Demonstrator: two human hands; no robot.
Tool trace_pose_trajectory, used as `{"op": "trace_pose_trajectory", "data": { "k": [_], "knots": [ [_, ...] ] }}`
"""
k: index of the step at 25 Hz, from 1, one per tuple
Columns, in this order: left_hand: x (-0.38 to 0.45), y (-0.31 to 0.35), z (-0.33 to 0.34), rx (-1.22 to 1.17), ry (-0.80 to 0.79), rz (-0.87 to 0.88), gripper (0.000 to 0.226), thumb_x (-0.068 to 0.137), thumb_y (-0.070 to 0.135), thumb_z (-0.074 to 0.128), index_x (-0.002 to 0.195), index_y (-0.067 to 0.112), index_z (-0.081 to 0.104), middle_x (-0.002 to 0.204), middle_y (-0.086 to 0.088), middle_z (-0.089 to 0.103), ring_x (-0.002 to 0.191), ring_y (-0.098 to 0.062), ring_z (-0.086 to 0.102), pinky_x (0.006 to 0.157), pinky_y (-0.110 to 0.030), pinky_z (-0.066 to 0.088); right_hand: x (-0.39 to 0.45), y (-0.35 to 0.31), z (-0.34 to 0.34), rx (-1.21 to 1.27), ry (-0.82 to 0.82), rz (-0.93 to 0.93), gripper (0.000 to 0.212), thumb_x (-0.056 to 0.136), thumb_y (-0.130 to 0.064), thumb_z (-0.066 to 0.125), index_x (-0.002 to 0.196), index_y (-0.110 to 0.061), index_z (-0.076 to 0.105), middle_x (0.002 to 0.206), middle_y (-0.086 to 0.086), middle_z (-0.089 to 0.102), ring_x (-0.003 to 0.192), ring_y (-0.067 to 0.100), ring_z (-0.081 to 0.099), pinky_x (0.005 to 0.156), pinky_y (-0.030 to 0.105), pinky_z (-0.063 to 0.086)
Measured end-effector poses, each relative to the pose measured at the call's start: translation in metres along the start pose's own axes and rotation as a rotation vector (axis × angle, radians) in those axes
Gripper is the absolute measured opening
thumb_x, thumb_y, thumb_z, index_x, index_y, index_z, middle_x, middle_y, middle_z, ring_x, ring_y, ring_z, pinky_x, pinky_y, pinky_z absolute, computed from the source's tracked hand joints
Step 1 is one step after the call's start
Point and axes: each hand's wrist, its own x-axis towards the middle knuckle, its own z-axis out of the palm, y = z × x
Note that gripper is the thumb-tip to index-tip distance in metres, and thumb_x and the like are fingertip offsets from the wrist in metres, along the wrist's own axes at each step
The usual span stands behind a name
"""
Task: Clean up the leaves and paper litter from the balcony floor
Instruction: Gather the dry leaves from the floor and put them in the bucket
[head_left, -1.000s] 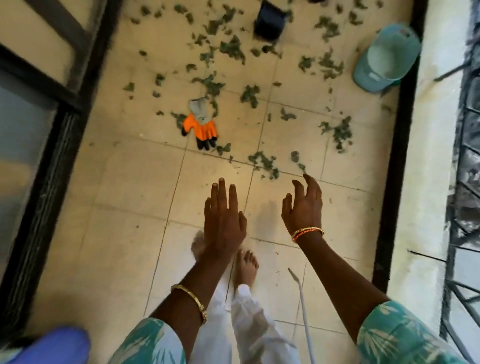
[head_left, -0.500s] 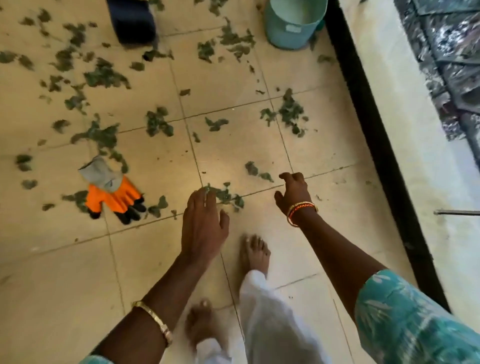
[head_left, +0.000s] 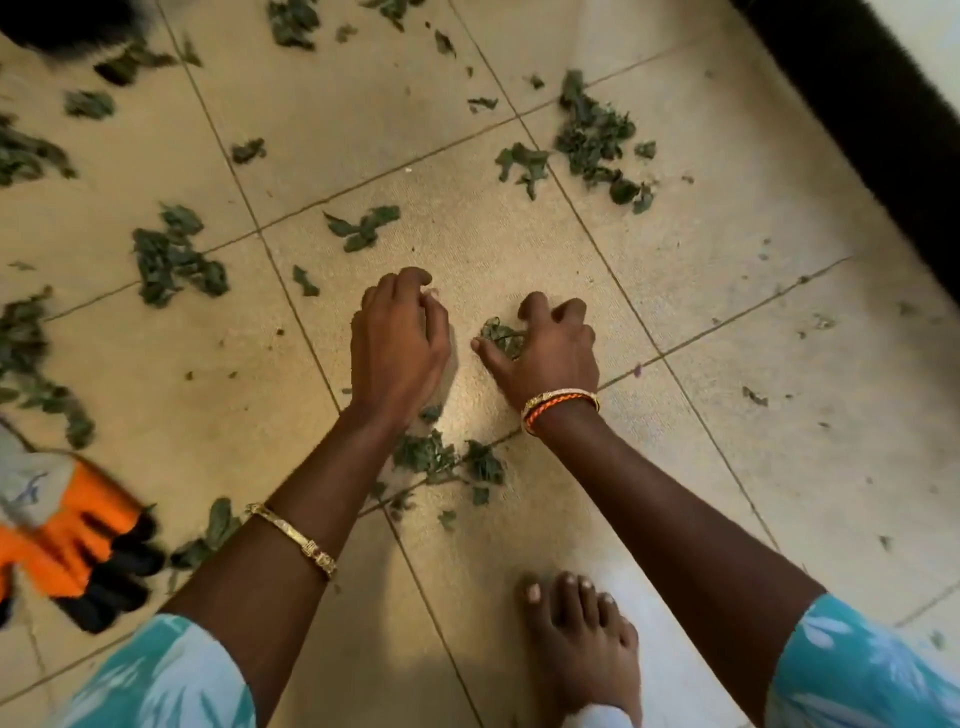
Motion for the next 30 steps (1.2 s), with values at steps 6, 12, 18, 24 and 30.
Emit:
{"op": "trace_pose_trajectory", "data": {
  "k": [6,12,18,24,30],
  "knots": [
    [0.016,0.005,0.012,-0.211,-0.02,0.017,0.018,0.097,0.018,0.049,0.093,0.008,0.064,0.082,-0.005,0.063,0.072,-0.019,0.057,0.065,-0.035,0.046,0.009,0.011,-0.002,0.311,0.074,-0.054,0.014,0.083,-0.009,0.062,0.096,-0.008,0.067,0.099,0.013,0.059,0.086,0.025,0.059,0.073,0.028,0.049],
    [0.018,0.038,-0.012,-0.785,-0.565,-0.491,0.036,0.101,0.034,0.042,0.099,0.005,0.062,0.093,-0.016,0.07,0.07,-0.024,0.067,0.064,-0.032,0.055,0.017,0.019,-0.056,1.101,-0.126,0.212,0.012,0.077,0.006,0.068,0.077,-0.006,0.066,0.076,0.013,0.065,0.064,0.015,0.065,0.065,0.029,0.058],
    [0.005,0.067,-0.002,-1.159,-0.79,-0.792,0.039,0.098,0.039,0.041,0.094,0.008,0.064,0.083,-0.007,0.067,0.072,-0.018,0.066,0.063,-0.03,0.055,0.001,0.005,-0.035,0.471,-0.014,-0.265,0.016,0.076,0.003,0.064,0.086,-0.007,0.072,0.087,0.009,0.066,0.079,0.019,0.062,0.073,0.028,0.052],
    [0.027,0.066,0.017,-0.904,-0.568,-0.835,0.032,0.101,0.019,0.042,0.071,0.013,0.051,0.053,0.002,0.048,0.041,-0.008,0.041,0.034,-0.017,0.032,0.023,0.02,-0.055,0.464,-0.111,-0.235,0.028,0.083,-0.007,0.053,0.107,-0.016,0.066,0.107,-0.002,0.059,0.093,0.011,0.053,0.08,0.028,0.045],
    [0.061,0.058,0.011,-0.988,-0.609,-0.844,0.041,0.094,0.033,0.046,0.057,0.022,0.031,0.047,0.006,0.031,0.034,-0.007,0.019,0.033,-0.013,0.013,0.138,0.057,-0.085,0.171,0.09,-0.008,0.052,0.081,-0.03,0.068,0.128,-0.018,0.05,0.138,0.01,0.038,0.128,0.027,0.035,0.105,0.036,0.036]
  ]
}}
